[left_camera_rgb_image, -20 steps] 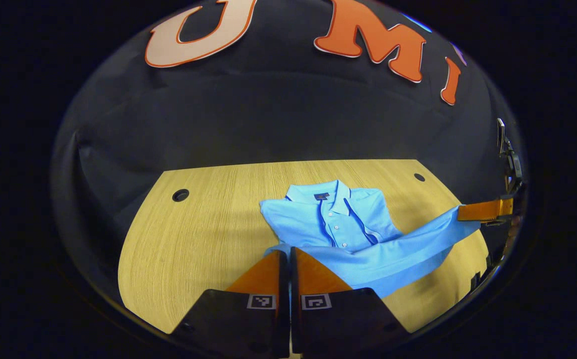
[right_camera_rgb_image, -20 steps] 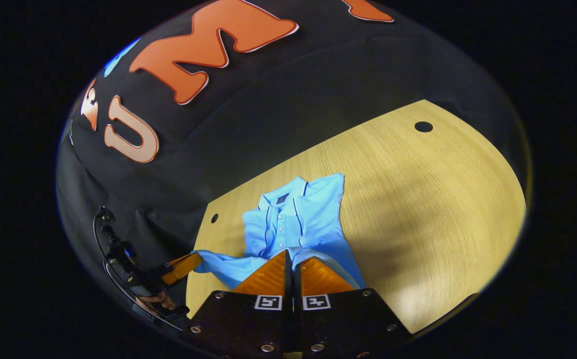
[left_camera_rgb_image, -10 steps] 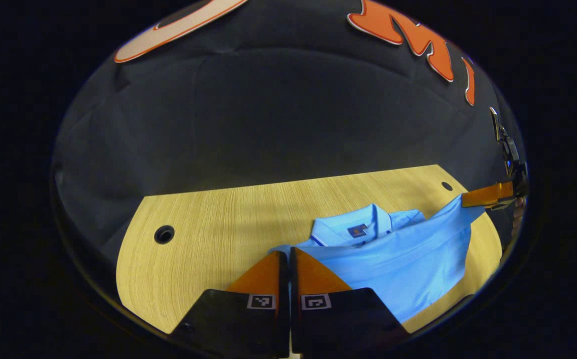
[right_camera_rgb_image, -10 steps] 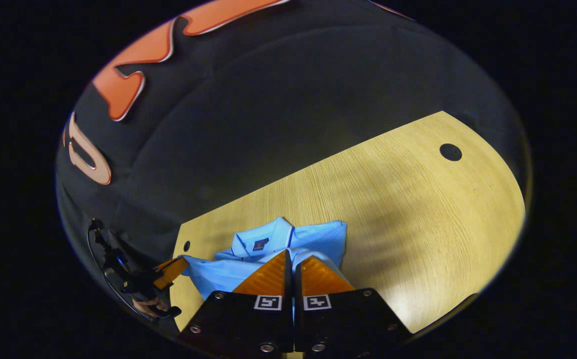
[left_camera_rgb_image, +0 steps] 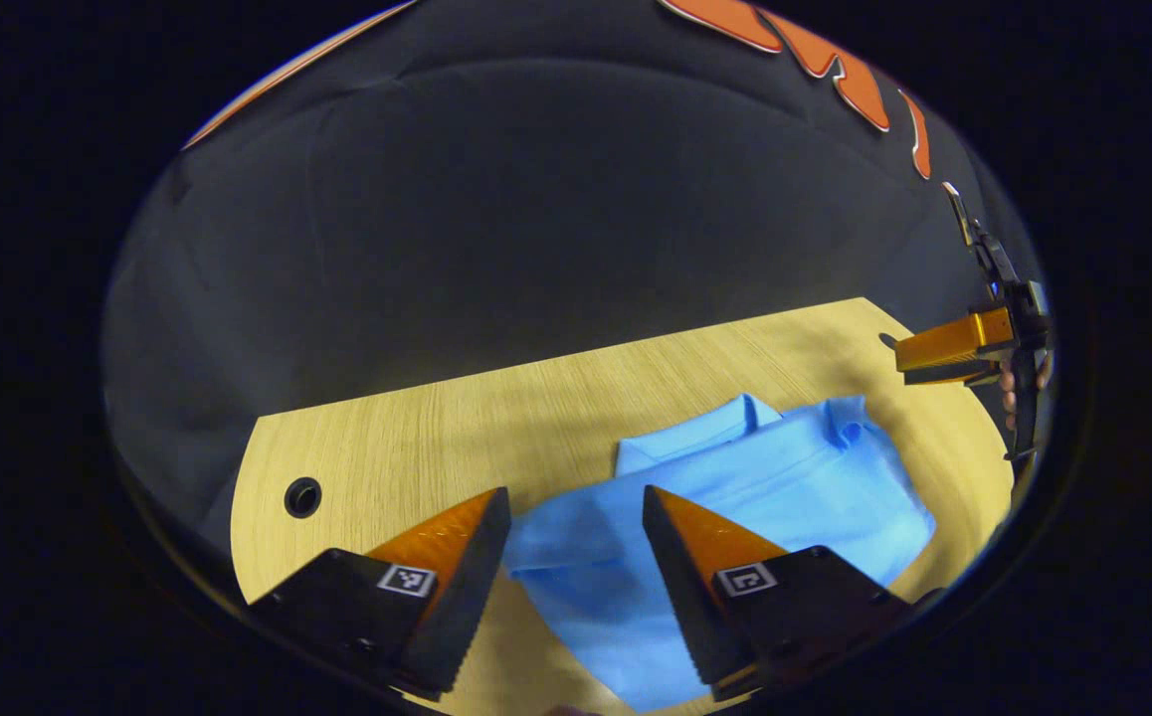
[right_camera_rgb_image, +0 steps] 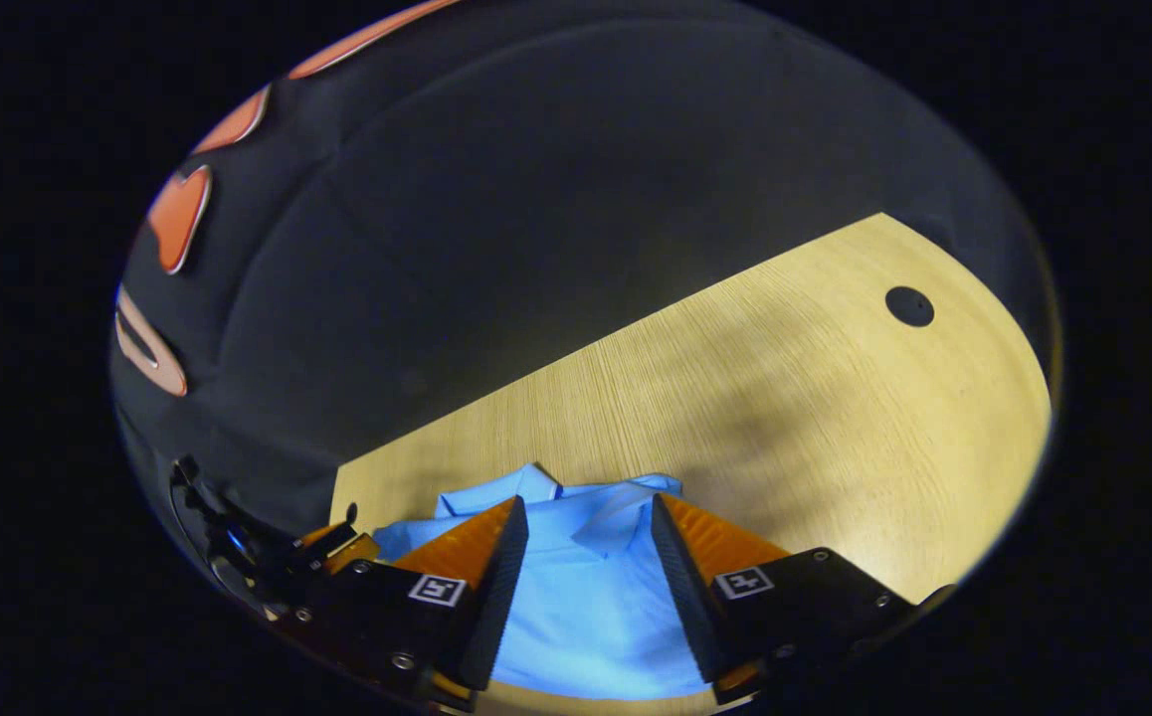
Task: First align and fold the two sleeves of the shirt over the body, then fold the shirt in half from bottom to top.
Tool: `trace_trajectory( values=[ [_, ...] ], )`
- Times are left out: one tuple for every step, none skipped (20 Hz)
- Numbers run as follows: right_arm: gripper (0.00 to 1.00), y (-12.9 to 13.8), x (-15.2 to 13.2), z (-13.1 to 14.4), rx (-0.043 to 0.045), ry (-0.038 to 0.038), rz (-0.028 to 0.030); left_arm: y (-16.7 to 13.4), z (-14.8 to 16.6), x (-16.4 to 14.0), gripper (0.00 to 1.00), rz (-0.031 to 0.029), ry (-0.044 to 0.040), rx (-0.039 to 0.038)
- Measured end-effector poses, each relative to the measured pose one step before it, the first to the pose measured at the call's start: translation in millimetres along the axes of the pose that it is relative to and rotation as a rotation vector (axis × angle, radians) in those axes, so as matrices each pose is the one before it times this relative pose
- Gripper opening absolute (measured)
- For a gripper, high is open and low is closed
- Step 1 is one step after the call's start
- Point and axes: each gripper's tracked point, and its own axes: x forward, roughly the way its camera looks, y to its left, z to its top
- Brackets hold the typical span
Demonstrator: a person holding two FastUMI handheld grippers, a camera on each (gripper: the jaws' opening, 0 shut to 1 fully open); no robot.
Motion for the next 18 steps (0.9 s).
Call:
trace_trajectory(
  values=[
    [0.84, 1.47, -6.74, -0.68, -0.02257, -0.01381, -0.00635, -5.18, 3.89, -8.99, 0.92, -0.00766, -0.00779, -0.00642],
    [0.86, 1.19, -9.31, 0.70, -0.01690, -0.01618, -0.00235, -5.46, 3.54, -7.61, 0.97, -0.00749, -0.00906, -0.01694],
    [0.87, 4.48, -12.50, 0.84, -0.02891, -0.02012, 0.00588, -4.62, 6.39, -16.09, 0.99, 0.00694, -0.01464, -0.02180],
    [0.87, 4.72, -15.14, 1.18, -0.03991, -0.02688, 0.00716, -3.51, 6.59, -18.72, 0.99, 0.01322, -0.01250, -0.02155],
    [0.87, -2.09, -16.78, 3.06, -0.06255, -0.02562, -0.01333, -4.00, 4.03, -17.33, 0.99, -0.00055, -0.01587, -0.01944],
    [0.88, -4.02, -12.85, 4.46, -0.05432, -0.02804, -0.02006, -5.94, 5.14, -11.78, 0.99, -0.00620, -0.01344, -0.01066],
    [0.89, -2.34, -13.30, 7.66, -0.05200, -0.03554, -0.00970, -2.70, 6.85, -16.12, 0.99, 0.00524, -0.02284, -0.00380],
    [0.89, 2.55, -9.88, 5.20, -0.03270, -0.03675, -0.00667, 0.80, 6.84, -16.67, 0.99, 0.01299, -0.02614, 0.00672],
    [0.89, 3.03, -17.29, 8.29, -0.02666, -0.04254, -0.00406, -1.29, 7.25, -21.05, 0.98, 0.03131, -0.03370, 0.02943],
    [0.79, 2.91, -18.47, 7.67, -0.01700, -0.03664, 0.00061, -5.06, 9.24, -23.55, 0.98, 0.03159, -0.04024, 0.04363],
    [0.89, 0.60, -28.89, 9.30, -0.02688, -0.05557, -0.00429, -5.83, 12.45, -27.13, 0.99, 0.02566, -0.05603, 0.04145],
    [0.89, -3.91, -13.41, 5.33, -0.02307, -0.03480, -0.01893, -10.05, 6.63, -16.57, 0.98, 0.01856, -0.04030, 0.03032],
    [0.89, -5.34, -14.93, 6.04, -0.01888, -0.02809, -0.01472, -8.62, 4.17, -14.18, 0.98, 0.01662, -0.03400, 0.02337],
    [0.89, 1.00, -10.82, 4.31, -0.01496, -0.02539, -0.00789, -7.30, 6.00, -16.81, 0.98, 0.01547, -0.03750, 0.01389],
    [0.89, 2.47, -11.84, 4.11, -0.01120, -0.02491, -0.00577, -4.92, 3.21, -13.41, 1.00, 0.00188, -0.03168, 0.00564],
    [0.89, 0.83, -15.38, 4.41, -0.00900, -0.02529, -0.00276, -11.14, 2.51, -13.07, 1.00, -0.01290, -0.01200, -0.00489],
    [0.89, -0.48, -16.80, 2.55, -0.00735, -0.02726, -0.00160, -11.23, -1.26, -19.36, 1.00, -0.01413, 0.00656, -0.00546],
    [0.89, 1.33, -16.55, 2.67, -0.00004, -0.02469, -0.00026, -7.92, 0.64, -12.99, 1.00, 0.00215, -0.00826, -0.01022]
  ],
)
